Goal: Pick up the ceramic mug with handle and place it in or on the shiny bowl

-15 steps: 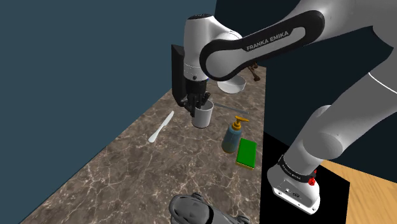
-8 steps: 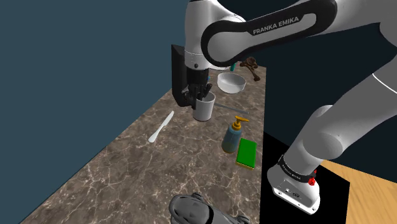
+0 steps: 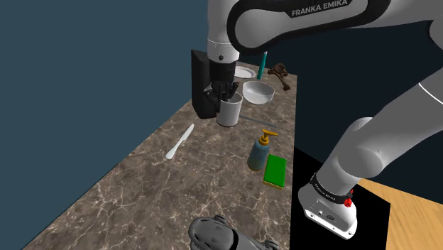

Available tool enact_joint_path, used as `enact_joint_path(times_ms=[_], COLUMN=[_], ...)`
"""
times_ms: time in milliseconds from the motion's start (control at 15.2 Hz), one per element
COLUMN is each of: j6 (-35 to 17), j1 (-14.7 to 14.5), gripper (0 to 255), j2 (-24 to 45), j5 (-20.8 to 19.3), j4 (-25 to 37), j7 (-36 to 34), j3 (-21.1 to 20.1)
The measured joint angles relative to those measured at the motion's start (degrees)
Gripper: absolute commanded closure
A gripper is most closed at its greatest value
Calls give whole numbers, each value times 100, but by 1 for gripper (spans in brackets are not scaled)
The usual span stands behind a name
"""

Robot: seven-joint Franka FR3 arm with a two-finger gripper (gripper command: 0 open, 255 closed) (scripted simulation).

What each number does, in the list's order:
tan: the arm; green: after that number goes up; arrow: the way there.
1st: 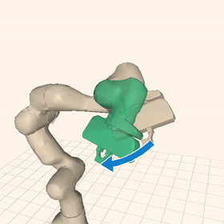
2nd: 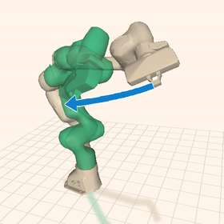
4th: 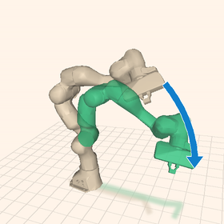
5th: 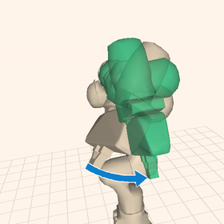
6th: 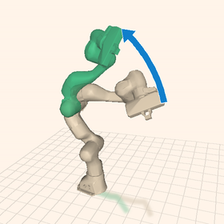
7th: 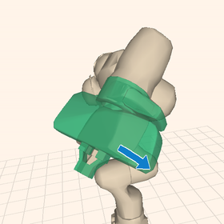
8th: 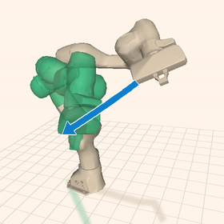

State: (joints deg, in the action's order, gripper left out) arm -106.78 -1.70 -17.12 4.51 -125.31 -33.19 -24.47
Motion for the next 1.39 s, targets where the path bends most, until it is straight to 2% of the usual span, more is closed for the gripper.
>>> enact_joint_path(times_ms=[198,726,1386], j6=[105,140,102], j1=[70,511,1112], gripper=[255,255,255], j2=[-34,-122,394], j5=[-35,-284,-661], j4=[70,11,518], j7=[172,1256,2539], j3=[125,877,1729])
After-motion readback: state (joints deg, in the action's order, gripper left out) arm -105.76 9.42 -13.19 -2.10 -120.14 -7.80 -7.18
